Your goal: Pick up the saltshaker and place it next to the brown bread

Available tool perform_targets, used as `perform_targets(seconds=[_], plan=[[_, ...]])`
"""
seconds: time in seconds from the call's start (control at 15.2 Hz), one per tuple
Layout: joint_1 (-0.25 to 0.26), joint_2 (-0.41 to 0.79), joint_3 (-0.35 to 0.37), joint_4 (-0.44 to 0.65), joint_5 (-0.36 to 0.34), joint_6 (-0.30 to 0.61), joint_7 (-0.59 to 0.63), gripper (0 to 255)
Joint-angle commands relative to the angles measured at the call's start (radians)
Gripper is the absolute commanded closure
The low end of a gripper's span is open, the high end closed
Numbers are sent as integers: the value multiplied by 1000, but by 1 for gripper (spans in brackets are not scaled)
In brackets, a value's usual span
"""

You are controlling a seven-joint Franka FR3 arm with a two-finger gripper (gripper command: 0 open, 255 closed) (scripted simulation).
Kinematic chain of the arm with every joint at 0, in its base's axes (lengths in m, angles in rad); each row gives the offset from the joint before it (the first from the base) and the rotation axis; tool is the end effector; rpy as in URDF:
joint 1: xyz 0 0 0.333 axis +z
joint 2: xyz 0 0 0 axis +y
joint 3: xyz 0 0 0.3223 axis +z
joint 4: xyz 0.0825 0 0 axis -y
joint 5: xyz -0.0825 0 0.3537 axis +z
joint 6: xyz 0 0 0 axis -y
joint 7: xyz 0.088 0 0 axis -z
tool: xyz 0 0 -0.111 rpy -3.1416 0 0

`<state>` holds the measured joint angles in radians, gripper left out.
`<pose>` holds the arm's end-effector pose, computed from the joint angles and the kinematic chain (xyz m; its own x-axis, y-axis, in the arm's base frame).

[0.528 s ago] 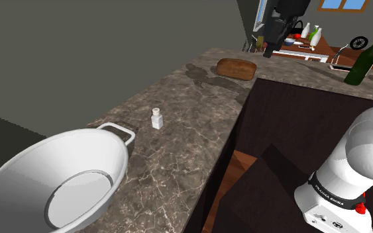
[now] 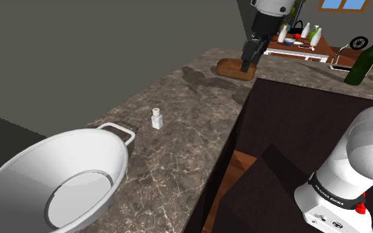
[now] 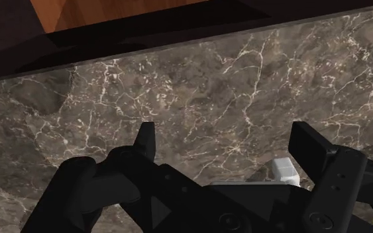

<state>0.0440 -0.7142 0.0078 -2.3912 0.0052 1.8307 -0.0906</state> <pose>0.3152 0.0174 0.5789 0.9785 0.1389 0.1525 0.1384 -0.9903 0.0138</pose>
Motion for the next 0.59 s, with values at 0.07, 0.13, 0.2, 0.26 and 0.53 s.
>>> perform_targets(seconds=[0.07, 0.13, 0.2, 0.26, 0.53], plan=[[14, 56, 26, -40, 18, 117, 25, 0], [20, 78, 35, -47, 24, 153, 35, 0], [24, 101, 46, -53, 29, 189, 45, 0], [29, 126, 56, -58, 34, 225, 54, 0], [45, 237, 98, -61, 47, 365, 94, 0]])
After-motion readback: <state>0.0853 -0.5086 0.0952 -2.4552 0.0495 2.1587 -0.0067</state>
